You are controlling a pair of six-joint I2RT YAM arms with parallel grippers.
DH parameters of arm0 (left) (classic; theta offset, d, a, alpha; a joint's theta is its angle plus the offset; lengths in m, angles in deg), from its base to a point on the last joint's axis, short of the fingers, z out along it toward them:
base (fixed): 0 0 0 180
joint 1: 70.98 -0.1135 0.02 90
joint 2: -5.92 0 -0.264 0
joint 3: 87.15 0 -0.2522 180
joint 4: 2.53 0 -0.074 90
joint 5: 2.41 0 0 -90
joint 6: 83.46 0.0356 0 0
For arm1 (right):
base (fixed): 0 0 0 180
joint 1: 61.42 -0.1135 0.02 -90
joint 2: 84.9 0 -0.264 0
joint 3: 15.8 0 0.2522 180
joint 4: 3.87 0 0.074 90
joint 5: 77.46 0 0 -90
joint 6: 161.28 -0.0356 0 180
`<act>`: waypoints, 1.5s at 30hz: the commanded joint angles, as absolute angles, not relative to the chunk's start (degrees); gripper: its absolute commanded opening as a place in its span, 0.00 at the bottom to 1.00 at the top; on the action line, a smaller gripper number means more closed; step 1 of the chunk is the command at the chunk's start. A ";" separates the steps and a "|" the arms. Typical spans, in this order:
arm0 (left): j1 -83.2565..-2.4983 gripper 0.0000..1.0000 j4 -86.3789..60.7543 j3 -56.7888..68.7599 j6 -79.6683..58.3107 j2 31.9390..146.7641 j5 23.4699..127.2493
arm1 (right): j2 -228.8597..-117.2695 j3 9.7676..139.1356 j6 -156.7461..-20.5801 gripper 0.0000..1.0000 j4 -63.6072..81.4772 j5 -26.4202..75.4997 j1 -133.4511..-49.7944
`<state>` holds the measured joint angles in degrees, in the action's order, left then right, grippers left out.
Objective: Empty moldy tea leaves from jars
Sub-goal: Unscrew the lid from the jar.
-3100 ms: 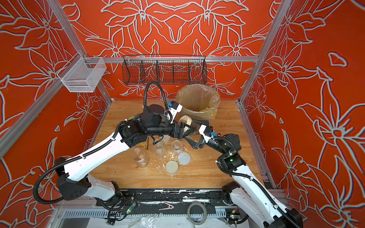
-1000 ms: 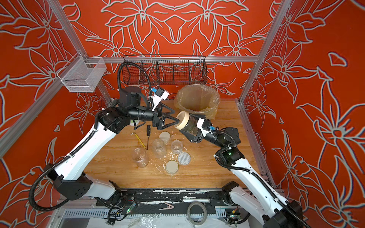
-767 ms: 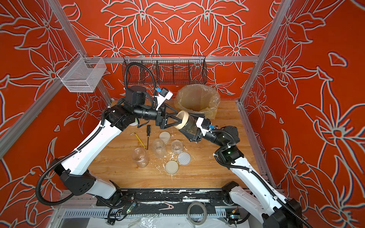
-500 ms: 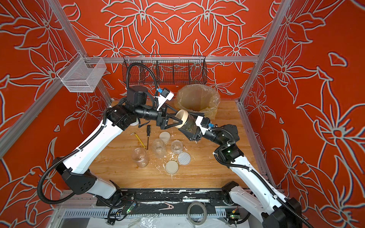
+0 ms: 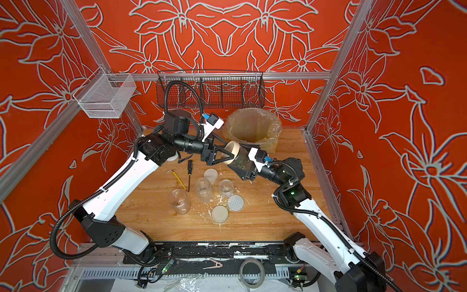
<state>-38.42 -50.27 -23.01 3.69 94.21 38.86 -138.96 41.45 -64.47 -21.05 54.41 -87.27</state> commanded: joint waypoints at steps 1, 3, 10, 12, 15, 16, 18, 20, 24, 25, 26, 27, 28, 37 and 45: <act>-38.72 0.91 -50.32 -24.10 3.92 94.69 38.55 | -138.34 44.63 -63.08 0.02 -23.57 54.99 -87.57; -38.72 0.83 -50.31 -24.31 3.82 94.68 38.55 | -138.21 44.59 -62.95 0.02 -23.43 54.92 -87.54; -38.72 0.63 -48.73 -24.19 -2.66 94.53 40.60 | -137.83 44.32 -59.46 0.02 -20.75 52.59 -87.59; -38.72 0.57 -48.64 -24.54 -7.64 94.68 43.38 | -137.98 44.21 -56.00 0.02 -19.41 50.57 -87.61; -38.72 0.44 -50.53 -25.78 -15.66 95.58 46.96 | -138.31 44.24 -49.04 0.02 -16.13 46.32 -87.57; -38.72 0.42 -51.58 -26.40 -17.32 96.08 47.30 | -138.39 44.28 -47.05 0.02 -15.29 45.32 -87.61; -38.72 0.41 -53.59 -27.50 -21.09 96.89 47.78 | -138.60 44.28 -44.08 0.02 -14.63 43.26 -87.60; -38.63 0.40 -54.88 -27.76 -25.14 97.14 49.43 | -138.78 44.21 -41.66 0.02 -14.41 42.61 -87.56; -38.16 0.40 -55.72 -27.35 -31.03 96.26 54.36 | -138.78 44.19 -39.30 0.02 -14.48 41.35 -87.61; -37.98 0.40 -55.52 -27.05 -32.28 95.97 55.48 | -138.78 44.19 -39.29 0.02 -14.60 41.21 -87.57; -37.85 0.41 -55.14 -26.95 -33.47 95.75 56.25 | -138.69 44.19 -39.52 0.02 -14.71 41.34 -87.57; -37.76 0.44 -54.17 -26.60 -34.09 95.43 55.88 | -138.71 44.19 -40.04 0.02 -14.92 41.70 -87.60; -37.65 0.49 -52.76 -26.14 -34.15 95.21 54.55 | -138.71 44.19 -40.79 0.02 -15.28 41.91 -87.59; -37.67 0.97 -45.33 -24.53 -23.34 91.51 52.64 | -138.08 43.67 -51.33 0.01 -19.96 46.38 -87.52; -38.37 0.97 -46.17 -23.95 -4.39 86.17 57.65 | -135.55 43.93 -55.92 0.01 -20.50 47.54 -87.52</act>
<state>-38.01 -47.76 -24.50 -15.17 88.22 57.52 -137.54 42.23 -53.48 -15.35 45.45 -87.75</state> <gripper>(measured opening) 0.973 0.828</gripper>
